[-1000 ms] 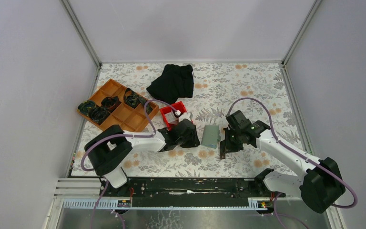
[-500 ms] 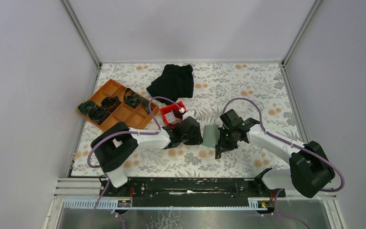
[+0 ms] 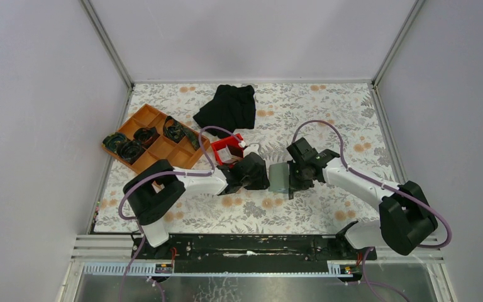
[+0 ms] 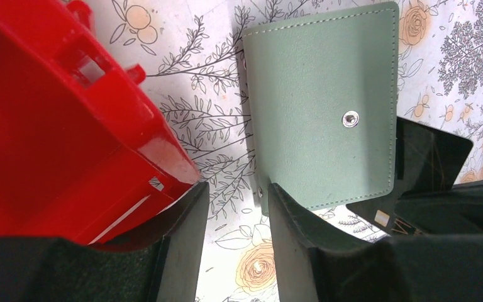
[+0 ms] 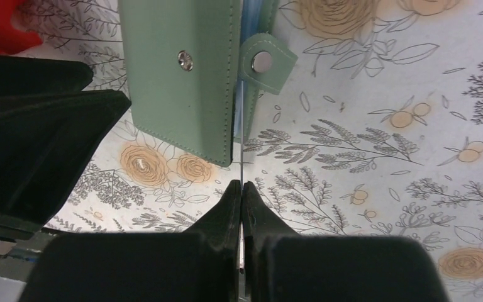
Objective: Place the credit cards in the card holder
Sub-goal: Open the card holder at the center of the board.
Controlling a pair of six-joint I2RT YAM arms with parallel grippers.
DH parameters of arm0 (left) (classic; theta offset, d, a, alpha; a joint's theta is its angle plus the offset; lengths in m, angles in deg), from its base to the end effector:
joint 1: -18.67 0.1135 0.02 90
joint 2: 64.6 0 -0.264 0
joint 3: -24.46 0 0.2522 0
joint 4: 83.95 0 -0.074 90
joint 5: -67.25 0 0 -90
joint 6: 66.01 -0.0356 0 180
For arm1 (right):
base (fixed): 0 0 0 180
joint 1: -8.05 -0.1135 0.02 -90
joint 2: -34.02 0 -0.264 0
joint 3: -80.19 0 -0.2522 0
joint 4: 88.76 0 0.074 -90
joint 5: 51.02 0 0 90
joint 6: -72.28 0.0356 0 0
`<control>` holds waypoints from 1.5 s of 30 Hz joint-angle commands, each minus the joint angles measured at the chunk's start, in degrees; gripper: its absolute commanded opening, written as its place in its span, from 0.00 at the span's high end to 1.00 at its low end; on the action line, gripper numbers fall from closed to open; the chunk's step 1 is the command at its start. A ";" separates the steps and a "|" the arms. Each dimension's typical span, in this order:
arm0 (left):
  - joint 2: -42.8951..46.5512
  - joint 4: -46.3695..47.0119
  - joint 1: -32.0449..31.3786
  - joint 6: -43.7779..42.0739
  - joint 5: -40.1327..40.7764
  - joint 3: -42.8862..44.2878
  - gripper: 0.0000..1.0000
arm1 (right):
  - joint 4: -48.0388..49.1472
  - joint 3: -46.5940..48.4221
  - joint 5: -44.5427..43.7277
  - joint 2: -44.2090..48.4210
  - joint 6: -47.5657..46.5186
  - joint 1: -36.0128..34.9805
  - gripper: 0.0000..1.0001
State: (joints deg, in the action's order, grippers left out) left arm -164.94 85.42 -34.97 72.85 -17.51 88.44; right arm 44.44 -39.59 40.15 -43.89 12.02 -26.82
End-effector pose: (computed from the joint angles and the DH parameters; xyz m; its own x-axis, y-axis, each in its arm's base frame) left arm 0.2072 -0.2760 0.1437 -0.8613 -0.0950 -0.4991 0.1768 0.8649 -0.4698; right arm 0.2065 0.1448 0.1961 -0.9301 -0.0436 -0.3648 -0.1353 0.9638 0.2296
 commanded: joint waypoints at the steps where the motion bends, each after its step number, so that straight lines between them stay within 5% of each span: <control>1: -2.05 -2.50 -0.32 -1.22 1.43 1.05 0.52 | -1.85 2.64 -6.14 0.04 -0.35 -0.46 1.00; 21: -2.24 -3.35 -0.31 -2.07 1.20 1.09 0.52 | 1.12 7.74 -5.76 -5.27 -2.52 1.33 1.00; 45: -1.19 -3.71 0.06 -2.99 2.10 0.38 0.52 | 5.90 5.51 4.58 -6.11 -1.95 6.36 1.00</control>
State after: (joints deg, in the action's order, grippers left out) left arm -165.68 85.31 -34.95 71.36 -17.36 89.33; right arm 47.78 -34.19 41.75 -49.58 10.08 -21.05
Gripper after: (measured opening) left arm 0.477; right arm 0.018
